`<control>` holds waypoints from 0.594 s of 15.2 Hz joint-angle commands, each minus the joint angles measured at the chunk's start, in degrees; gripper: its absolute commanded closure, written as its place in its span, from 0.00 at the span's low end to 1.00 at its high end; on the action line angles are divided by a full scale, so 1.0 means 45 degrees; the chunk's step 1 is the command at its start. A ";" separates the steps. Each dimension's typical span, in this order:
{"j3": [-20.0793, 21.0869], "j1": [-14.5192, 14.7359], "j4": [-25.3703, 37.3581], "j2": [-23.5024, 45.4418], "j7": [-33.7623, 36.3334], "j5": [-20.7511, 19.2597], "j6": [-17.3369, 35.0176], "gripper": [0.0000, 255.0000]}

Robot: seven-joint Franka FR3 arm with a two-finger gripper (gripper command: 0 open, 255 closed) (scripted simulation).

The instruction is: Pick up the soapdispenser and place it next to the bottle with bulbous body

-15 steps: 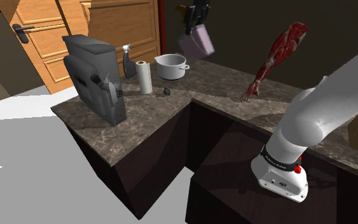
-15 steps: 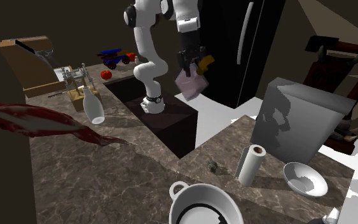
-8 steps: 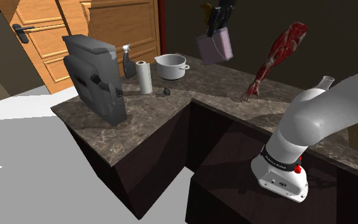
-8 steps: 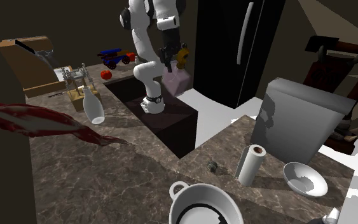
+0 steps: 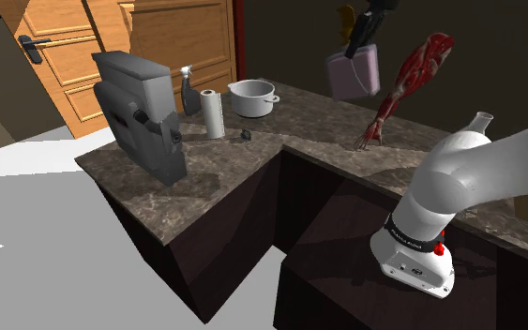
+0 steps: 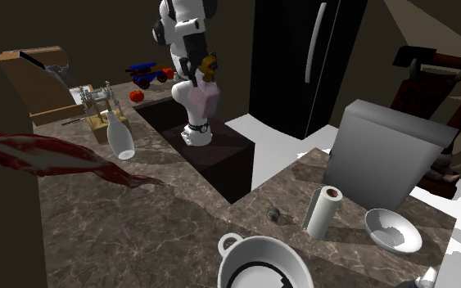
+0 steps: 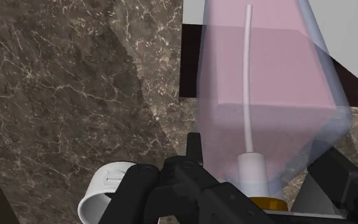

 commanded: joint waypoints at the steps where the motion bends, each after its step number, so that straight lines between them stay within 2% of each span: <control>1: -0.0283 -0.0218 -0.0330 -0.0756 -0.0359 -0.0239 -0.0428 1.00; 9: -0.1493 -0.1173 -0.0892 -0.3427 -0.1888 -0.1371 -0.2484 1.00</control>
